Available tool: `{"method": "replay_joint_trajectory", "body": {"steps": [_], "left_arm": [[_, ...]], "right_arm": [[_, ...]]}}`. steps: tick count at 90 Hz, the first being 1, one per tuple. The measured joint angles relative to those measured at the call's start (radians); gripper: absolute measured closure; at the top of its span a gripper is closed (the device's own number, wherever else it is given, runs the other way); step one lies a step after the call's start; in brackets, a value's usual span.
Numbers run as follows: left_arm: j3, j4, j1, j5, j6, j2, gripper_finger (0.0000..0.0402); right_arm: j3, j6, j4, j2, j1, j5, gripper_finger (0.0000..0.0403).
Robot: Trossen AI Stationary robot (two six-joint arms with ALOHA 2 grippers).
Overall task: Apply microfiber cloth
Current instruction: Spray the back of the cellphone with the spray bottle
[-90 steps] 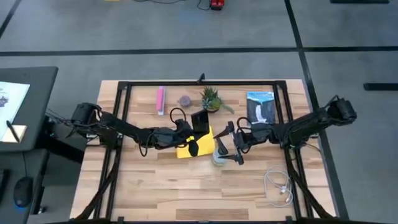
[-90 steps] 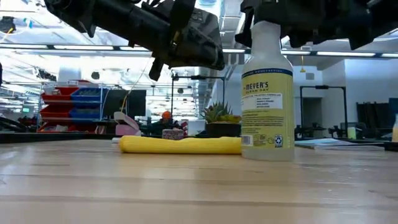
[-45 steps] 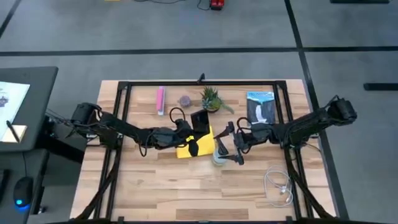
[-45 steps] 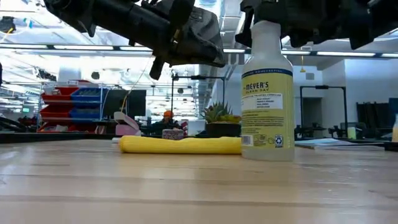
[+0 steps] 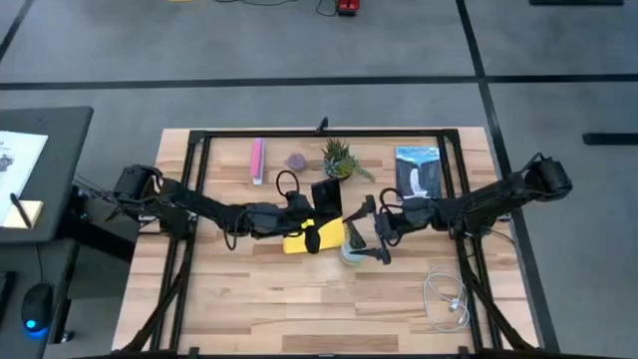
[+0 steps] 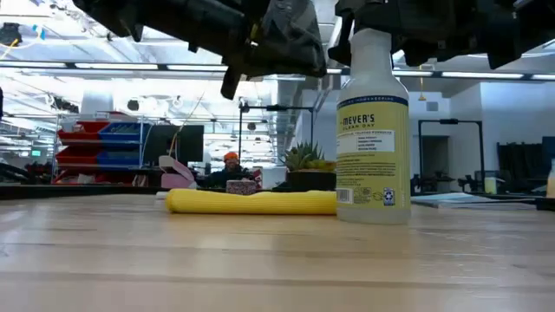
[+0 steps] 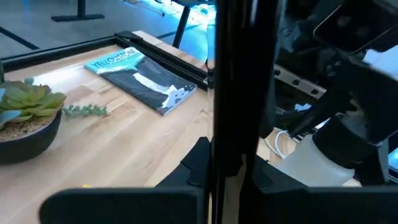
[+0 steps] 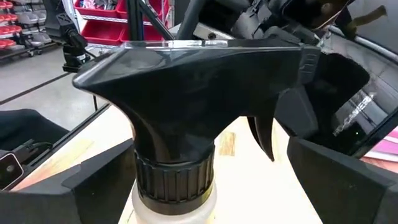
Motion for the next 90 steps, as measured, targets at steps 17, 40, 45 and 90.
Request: {"method": "replay_joint_trajectory", "body": {"steps": [17, 40, 45, 90], "left_arm": [[-0.001, -0.005, 0.000, 0.000, 0.000, 0.023, 0.0391], [-0.001, 0.003, 0.005, 0.001, 0.004, 0.033, 0.0391], [-0.001, 0.003, 0.005, 0.001, 0.012, 0.033, 0.0391], [-0.001, 0.017, 0.007, 0.000, 0.012, 0.033, 0.0391]], "right_arm": [[0.000, 0.015, 0.000, 0.000, 0.000, -0.022, 0.0011], [0.000, 0.024, -0.010, 0.000, 0.000, -0.023, 0.0034], [0.000, 0.024, -0.010, 0.000, 0.000, -0.023, 0.0039], [0.000, 0.027, -0.023, 0.000, -0.002, -0.023, 0.0077]]}}
